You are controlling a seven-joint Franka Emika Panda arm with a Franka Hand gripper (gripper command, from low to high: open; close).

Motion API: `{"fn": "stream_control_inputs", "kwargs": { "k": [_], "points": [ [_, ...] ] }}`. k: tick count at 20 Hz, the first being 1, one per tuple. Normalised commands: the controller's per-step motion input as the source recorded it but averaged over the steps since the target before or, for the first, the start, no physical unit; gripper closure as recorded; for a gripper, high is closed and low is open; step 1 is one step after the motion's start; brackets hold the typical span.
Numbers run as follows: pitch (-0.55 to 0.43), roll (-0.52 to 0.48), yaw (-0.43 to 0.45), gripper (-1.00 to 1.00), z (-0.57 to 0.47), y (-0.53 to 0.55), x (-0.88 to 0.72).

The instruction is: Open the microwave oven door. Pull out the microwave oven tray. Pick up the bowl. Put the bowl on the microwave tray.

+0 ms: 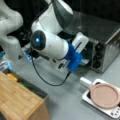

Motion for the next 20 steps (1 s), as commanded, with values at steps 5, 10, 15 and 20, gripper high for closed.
{"fn": "stream_control_inputs", "kwargs": {
  "k": [5,10,15,20],
  "points": [
    [0.113,-0.063,-0.128,-1.0,0.11,0.36,-0.41],
    [0.179,-0.039,-0.124,-1.0,0.15,0.3,-0.44],
    [0.186,-0.035,-0.104,-1.0,0.22,0.24,-0.44],
    [0.173,-0.076,-0.104,-1.0,0.14,0.21,-0.4]
  ]
}}
